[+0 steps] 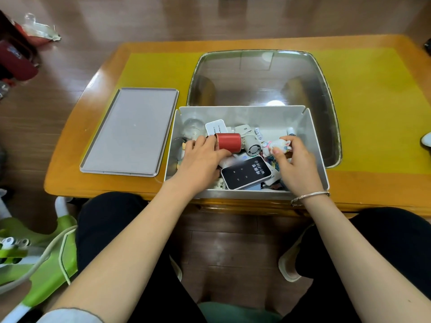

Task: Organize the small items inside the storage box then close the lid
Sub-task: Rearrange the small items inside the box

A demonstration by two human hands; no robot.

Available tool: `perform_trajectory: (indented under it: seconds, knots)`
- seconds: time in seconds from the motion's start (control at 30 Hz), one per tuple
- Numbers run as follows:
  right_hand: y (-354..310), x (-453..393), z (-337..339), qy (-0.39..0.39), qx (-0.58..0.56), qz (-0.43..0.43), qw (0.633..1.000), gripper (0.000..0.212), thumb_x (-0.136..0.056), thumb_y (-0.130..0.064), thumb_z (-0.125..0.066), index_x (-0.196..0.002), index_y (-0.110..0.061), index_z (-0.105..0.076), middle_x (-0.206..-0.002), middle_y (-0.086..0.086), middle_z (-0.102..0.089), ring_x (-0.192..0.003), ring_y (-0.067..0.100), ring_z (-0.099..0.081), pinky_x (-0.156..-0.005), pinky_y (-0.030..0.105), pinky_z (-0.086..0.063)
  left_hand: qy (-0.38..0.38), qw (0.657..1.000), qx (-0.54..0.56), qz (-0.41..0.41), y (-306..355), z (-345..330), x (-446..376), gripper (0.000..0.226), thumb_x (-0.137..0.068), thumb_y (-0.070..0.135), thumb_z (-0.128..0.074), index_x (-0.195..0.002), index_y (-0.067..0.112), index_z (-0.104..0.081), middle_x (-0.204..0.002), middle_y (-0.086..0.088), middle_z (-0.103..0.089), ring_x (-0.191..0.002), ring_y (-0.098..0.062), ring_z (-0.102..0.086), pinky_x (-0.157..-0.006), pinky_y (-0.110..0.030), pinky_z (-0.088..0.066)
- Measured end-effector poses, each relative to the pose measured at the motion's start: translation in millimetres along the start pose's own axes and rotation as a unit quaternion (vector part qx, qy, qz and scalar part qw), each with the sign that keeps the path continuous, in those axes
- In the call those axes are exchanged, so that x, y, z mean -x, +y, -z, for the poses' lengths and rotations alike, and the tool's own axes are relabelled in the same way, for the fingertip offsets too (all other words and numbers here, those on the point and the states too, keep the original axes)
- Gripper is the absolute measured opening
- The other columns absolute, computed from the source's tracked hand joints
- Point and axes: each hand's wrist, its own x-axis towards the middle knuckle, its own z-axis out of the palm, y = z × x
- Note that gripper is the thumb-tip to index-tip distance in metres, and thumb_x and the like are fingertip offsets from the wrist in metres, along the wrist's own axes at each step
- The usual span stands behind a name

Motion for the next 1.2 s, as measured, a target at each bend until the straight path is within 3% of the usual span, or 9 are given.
perform_trajectory:
  seconds: [0.27, 0.63, 0.73, 0.83, 0.9, 0.97, 1.07, 1.2]
  knots:
    - [0, 0, 0, -0.001, 0.010, 0.002, 1.000, 0.030, -0.094, -0.028, -0.052, -0.121, -0.017, -0.048, -0.114, 0.005, -0.062, -0.091, 0.014, -0.057, -0.076, 0.030, -0.049, -0.039, 0.999, -0.026, 0.008, -7, -11, -3, 0.047, -0.084, 0.049, -0.060, -0.129, 0.040, -0.050, -0.117, -0.005, -0.041, -0.111, -0.027, -0.036, -0.100, -0.047, -0.022]
    - [-1, 1, 0, 0.013, 0.008, 0.014, 1.000, 0.030, -0.094, -0.028, -0.053, -0.121, -0.016, -0.049, -0.113, 0.006, -0.062, -0.088, 0.014, -0.056, -0.075, 0.027, -0.045, 0.004, 0.997, 0.076, 0.025, -13, 1, 6, 0.036, -0.086, 0.035, -0.064, -0.117, 0.023, -0.049, -0.123, 0.003, -0.056, -0.124, -0.022, -0.038, -0.112, -0.050, -0.008]
    - [-2, 0, 1, 0.021, -0.006, 0.004, 1.000, 0.032, -0.094, -0.028, -0.053, -0.124, -0.016, -0.048, -0.116, 0.006, -0.061, -0.090, 0.013, -0.056, -0.077, 0.028, -0.047, 0.033, 0.991, 0.119, 0.052, -18, 13, 11, 0.035, -0.084, 0.037, -0.066, -0.111, 0.022, -0.049, -0.116, 0.003, -0.059, -0.117, -0.022, -0.044, -0.109, -0.044, -0.017]
    - [-2, -3, 4, 0.027, -0.060, -0.024, 0.998, 0.037, -0.093, -0.024, -0.055, -0.128, -0.013, -0.048, -0.124, 0.005, -0.057, -0.108, 0.017, -0.055, -0.090, 0.029, -0.046, 0.081, 0.971, 0.215, 0.067, -22, 23, 12, 0.035, -0.082, 0.034, -0.071, -0.107, 0.026, -0.049, -0.109, 0.007, -0.058, -0.102, -0.018, -0.051, -0.094, -0.034, -0.033]
    - [-1, -8, 7, 0.027, -0.082, -0.030, 0.996, 0.033, -0.093, -0.024, -0.056, -0.123, -0.010, -0.053, -0.117, 0.006, -0.061, -0.102, 0.016, -0.057, -0.083, 0.024, -0.045, 0.118, 0.949, 0.282, 0.082, -20, 23, 11, 0.035, -0.082, 0.026, -0.072, -0.109, 0.023, -0.050, -0.109, 0.008, -0.053, -0.095, -0.010, -0.050, -0.084, -0.015, -0.037]
    - [-2, -15, 8, 0.019, -0.070, -0.026, 0.997, 0.030, -0.093, -0.029, -0.054, -0.115, -0.009, -0.056, -0.103, 0.003, -0.063, -0.086, 0.011, -0.058, -0.068, 0.020, -0.042, 0.151, 0.935, 0.303, 0.106, -15, 20, 9, 0.037, -0.083, 0.020, -0.071, -0.114, 0.018, -0.051, -0.112, 0.006, -0.050, -0.093, -0.002, -0.044, -0.076, -0.001, -0.032]
    - [-6, -34, 3, -0.019, -0.046, -0.036, 0.998, 0.025, -0.096, -0.034, -0.048, -0.109, -0.013, -0.050, -0.088, -0.005, -0.057, -0.071, 0.001, -0.052, -0.055, 0.017, -0.036, 0.187, 0.913, 0.328, 0.153, -6, 12, 7, 0.039, -0.084, 0.014, -0.070, -0.118, 0.015, -0.051, -0.118, 0.000, -0.048, -0.098, -0.002, -0.042, -0.077, 0.003, -0.031]
    - [-12, -63, -16, -0.089, -0.045, -0.084, 0.992, 0.031, -0.097, -0.036, -0.042, -0.115, -0.011, -0.043, -0.090, 0.001, -0.055, -0.081, 0.020, -0.053, -0.071, 0.032, -0.045, 0.217, 0.893, 0.343, 0.193, -3, 7, 10, 0.039, -0.084, 0.009, -0.069, -0.116, 0.016, -0.049, -0.118, -0.001, -0.042, -0.100, -0.008, -0.045, -0.078, 0.001, -0.033]
